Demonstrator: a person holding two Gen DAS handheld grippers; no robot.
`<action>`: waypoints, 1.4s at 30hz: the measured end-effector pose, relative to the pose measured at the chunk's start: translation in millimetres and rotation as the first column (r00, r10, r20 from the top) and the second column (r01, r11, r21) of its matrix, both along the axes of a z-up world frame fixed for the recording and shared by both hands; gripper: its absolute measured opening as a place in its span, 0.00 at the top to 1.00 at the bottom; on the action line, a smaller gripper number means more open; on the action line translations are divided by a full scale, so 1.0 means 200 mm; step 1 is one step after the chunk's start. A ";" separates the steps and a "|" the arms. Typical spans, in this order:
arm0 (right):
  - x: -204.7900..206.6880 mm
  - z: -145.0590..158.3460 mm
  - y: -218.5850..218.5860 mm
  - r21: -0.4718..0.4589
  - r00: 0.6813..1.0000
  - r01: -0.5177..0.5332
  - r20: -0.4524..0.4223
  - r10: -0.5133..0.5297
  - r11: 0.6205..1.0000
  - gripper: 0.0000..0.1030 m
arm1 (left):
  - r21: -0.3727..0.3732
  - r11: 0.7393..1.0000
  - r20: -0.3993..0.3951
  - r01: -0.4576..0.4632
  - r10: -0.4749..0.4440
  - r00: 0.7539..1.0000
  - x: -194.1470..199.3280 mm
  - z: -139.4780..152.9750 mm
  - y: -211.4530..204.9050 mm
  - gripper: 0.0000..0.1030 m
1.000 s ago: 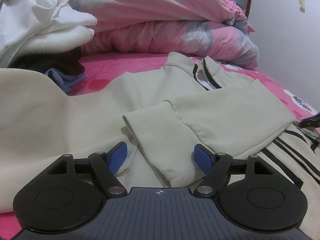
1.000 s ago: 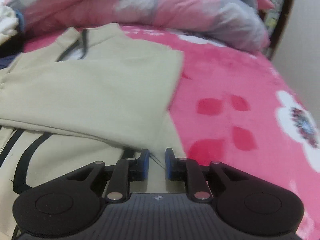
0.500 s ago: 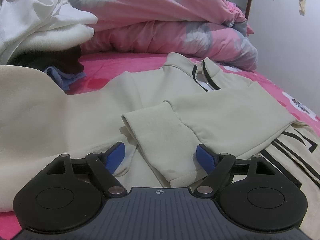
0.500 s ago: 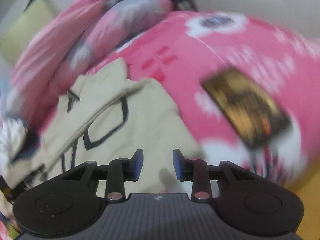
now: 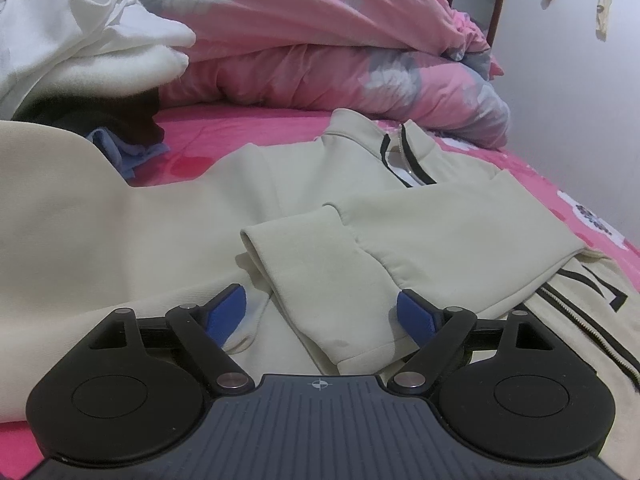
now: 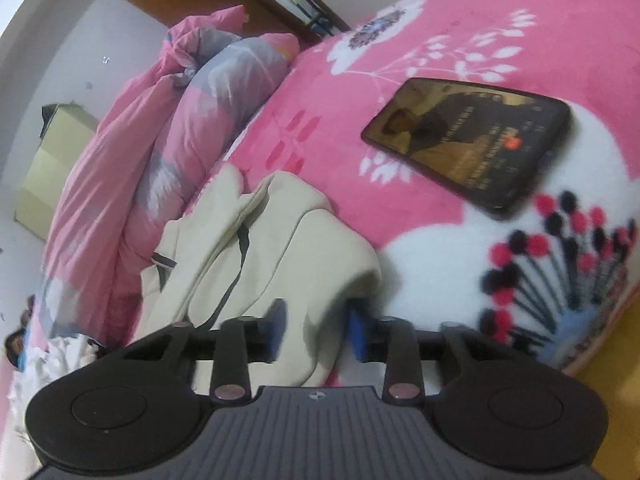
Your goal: Fold clothes
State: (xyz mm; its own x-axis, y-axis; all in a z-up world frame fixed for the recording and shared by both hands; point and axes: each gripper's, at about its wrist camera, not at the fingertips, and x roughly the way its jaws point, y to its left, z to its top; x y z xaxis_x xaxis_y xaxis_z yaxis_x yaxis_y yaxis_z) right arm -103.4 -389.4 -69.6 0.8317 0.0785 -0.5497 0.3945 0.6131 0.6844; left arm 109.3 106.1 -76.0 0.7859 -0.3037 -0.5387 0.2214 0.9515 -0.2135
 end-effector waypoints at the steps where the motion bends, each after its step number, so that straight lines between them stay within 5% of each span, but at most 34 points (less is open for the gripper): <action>1: 0.00 0.00 0.01 -0.016 1.000 0.008 -0.003 -0.008 1.000 0.93 | -0.002 1.000 0.000 0.000 0.000 1.000 0.00 0.00 0.00 0.19; 6: -0.05 0.06 0.05 -0.126 0.999 0.041 -0.013 -0.043 0.991 0.94 | -0.005 1.000 -0.003 0.001 -0.001 1.000 0.00 0.00 0.00 0.18; 18: -0.14 -0.05 -0.05 0.003 0.997 0.078 0.012 -0.078 0.997 0.88 | -0.009 1.000 -0.005 0.003 -0.004 1.000 0.01 0.00 0.01 0.18; 24: -0.41 0.10 -0.03 -0.130 0.981 0.185 0.078 -0.176 0.974 0.82 | -0.045 0.999 0.000 0.016 -0.016 1.000 0.02 -0.01 0.03 0.13; 29: -0.25 0.29 0.17 -0.146 0.964 0.051 0.266 -0.010 0.988 0.82 | -0.086 0.996 -0.011 -0.036 0.035 0.999 -0.02 0.07 0.10 0.11; 36: 0.20 0.47 0.55 -0.136 0.862 -0.199 0.447 0.239 0.971 0.82 | -0.028 0.975 -0.011 -0.221 0.220 0.975 -0.32 0.32 0.39 0.03; 42: 0.82 0.42 1.05 -0.171 0.782 -0.503 0.328 0.530 0.847 0.82 | -0.050 0.901 -0.076 -0.431 0.427 0.901 -0.52 0.33 0.78 0.03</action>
